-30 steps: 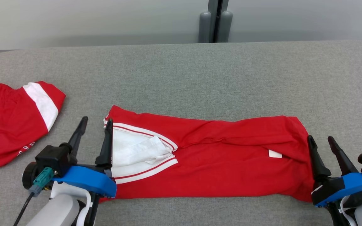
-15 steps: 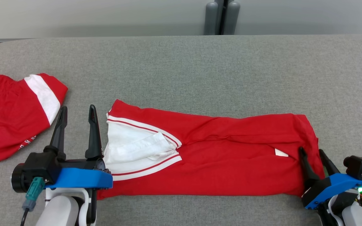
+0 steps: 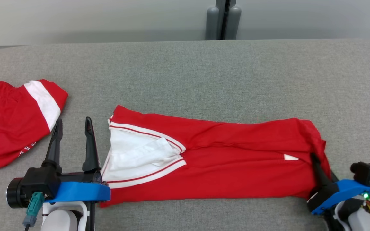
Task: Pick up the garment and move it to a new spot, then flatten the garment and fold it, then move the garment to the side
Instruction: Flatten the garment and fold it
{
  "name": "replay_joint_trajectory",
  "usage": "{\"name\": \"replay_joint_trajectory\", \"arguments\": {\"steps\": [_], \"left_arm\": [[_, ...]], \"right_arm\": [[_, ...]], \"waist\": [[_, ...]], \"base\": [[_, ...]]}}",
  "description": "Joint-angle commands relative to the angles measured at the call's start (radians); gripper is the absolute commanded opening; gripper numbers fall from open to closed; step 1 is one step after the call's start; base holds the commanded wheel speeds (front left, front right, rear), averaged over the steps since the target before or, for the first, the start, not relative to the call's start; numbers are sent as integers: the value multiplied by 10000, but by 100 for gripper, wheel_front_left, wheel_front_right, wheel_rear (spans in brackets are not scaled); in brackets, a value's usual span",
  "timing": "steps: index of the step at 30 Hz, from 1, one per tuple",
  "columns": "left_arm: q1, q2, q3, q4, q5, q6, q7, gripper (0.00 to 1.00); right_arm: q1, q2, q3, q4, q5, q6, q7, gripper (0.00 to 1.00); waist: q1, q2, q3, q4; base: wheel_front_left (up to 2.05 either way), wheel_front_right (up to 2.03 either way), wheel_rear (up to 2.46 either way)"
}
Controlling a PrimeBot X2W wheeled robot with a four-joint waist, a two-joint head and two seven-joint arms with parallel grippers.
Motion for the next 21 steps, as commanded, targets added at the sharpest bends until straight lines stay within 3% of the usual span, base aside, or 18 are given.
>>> {"name": "replay_joint_trajectory", "arguments": {"steps": [1, 14, 21], "left_arm": [[71, -90, 200, 44, 69, -105, -47, 100], [473, -543, 957, 150, 686, -579, -47, 100], [636, -642, 1254, 211, 872, -667, -47, 100]], "right_arm": [[-116, -283, -188, -21, 81, 3, -104, 0], [121, -1970, -1775, -370, 184, 3, 70, 0], [364, -1493, -1546, -1662, 1, 5, 503, 0]], "waist": [[0, 0, -62, -30], [0, 0, -522, -97], [0, 0, -639, -178]], "base": [[0, 0, 0], [0, 0, 0], [0, 0, 0]]}}
